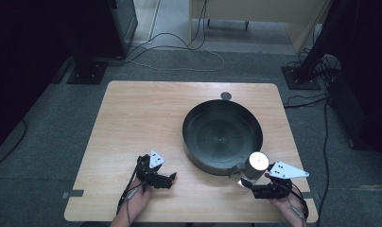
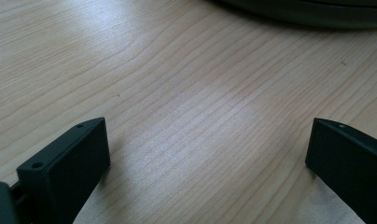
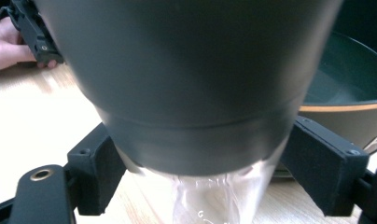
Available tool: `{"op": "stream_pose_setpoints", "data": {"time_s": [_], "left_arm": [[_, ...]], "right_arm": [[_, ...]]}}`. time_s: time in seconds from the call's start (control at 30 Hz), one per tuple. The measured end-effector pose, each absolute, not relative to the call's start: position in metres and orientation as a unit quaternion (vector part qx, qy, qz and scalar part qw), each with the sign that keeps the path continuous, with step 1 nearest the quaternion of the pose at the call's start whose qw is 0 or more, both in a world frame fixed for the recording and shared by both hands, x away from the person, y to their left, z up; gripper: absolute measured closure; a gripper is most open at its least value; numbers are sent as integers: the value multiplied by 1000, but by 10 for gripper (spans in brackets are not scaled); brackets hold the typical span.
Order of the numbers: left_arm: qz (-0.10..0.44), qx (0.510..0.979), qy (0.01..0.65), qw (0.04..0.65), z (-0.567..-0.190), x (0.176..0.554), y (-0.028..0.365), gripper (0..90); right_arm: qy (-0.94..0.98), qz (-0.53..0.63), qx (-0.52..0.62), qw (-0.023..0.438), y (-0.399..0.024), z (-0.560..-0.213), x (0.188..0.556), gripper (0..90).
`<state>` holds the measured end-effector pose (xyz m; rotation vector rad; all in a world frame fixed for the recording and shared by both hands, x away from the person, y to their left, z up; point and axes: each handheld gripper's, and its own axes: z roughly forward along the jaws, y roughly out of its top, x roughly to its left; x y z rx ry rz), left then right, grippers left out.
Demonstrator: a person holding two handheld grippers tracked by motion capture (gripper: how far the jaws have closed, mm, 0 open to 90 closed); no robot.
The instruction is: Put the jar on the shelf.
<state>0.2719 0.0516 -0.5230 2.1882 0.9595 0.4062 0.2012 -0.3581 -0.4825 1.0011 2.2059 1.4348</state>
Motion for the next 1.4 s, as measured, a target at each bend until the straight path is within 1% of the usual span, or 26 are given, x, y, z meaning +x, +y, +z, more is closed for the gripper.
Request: {"op": "stream_pose_setpoints", "data": {"time_s": [0.23, 0.33, 0.83, 1.4], "left_arm": [[157, 845, 371, 351, -523, 272, 52, 0], [157, 845, 371, 351, -523, 272, 52, 0], [157, 845, 371, 351, -523, 272, 52, 0], [157, 845, 371, 351, -523, 272, 52, 0]], "right_arm": [[768, 509, 353, 164, -356, -483, 202, 235], [769, 509, 347, 172, -355, -483, 200, 288], [771, 501, 341, 194, -355, -480, 197, 298], [730, 520, 380, 230, -379, -474, 193, 301]]}}
